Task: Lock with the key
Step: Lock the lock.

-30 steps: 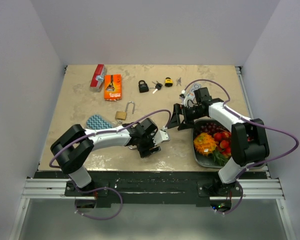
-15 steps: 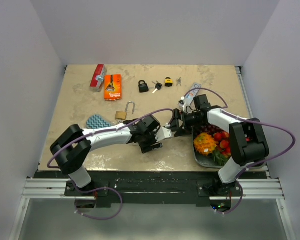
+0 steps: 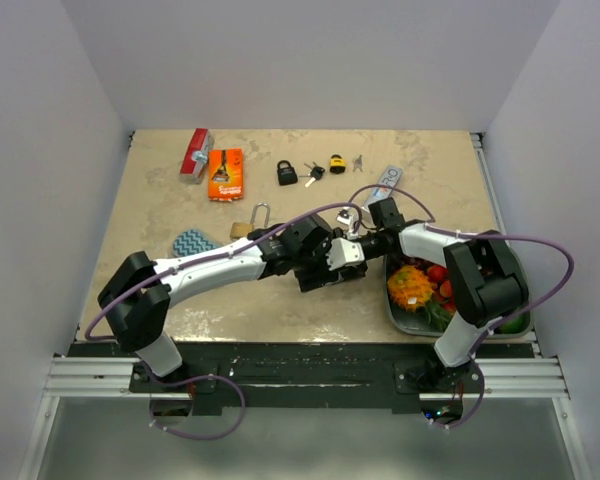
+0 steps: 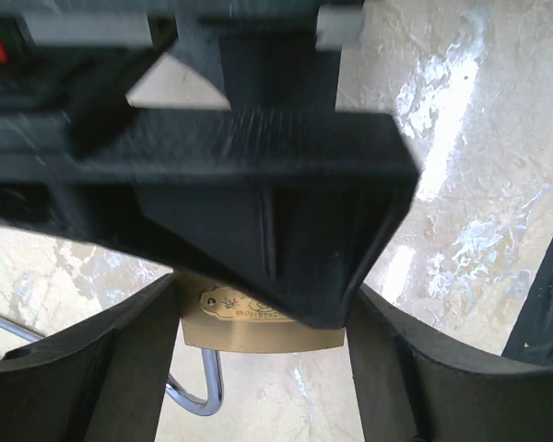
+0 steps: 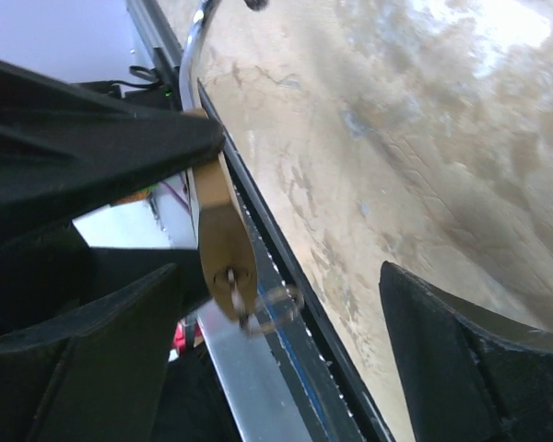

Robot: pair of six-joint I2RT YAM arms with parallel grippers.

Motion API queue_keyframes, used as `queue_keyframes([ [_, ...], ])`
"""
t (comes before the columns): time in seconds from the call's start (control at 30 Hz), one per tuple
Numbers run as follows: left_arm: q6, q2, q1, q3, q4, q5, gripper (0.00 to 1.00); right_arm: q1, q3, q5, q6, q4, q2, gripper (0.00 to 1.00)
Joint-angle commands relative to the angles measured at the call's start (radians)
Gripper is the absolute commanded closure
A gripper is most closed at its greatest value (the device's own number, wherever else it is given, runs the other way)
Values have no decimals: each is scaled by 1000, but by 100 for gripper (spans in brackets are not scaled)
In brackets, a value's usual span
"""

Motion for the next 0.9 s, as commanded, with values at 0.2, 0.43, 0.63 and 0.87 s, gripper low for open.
queue_keyframes([
  [0.2, -1, -80, -11, 72, 66, 45, 100, 23, -37, -103, 155, 223, -13, 36],
  [0.43, -13, -98, -11, 66, 78, 44, 100, 32, -44, -166, 243, 307, -4, 51],
  [0.63, -28, -112, -12, 55, 95, 47, 100, 51, -41, -180, 260, 317, -13, 53],
  [0.87, -34, -124, -12, 28, 101, 36, 100, 52, -50, -203, 280, 330, -31, 73],
])
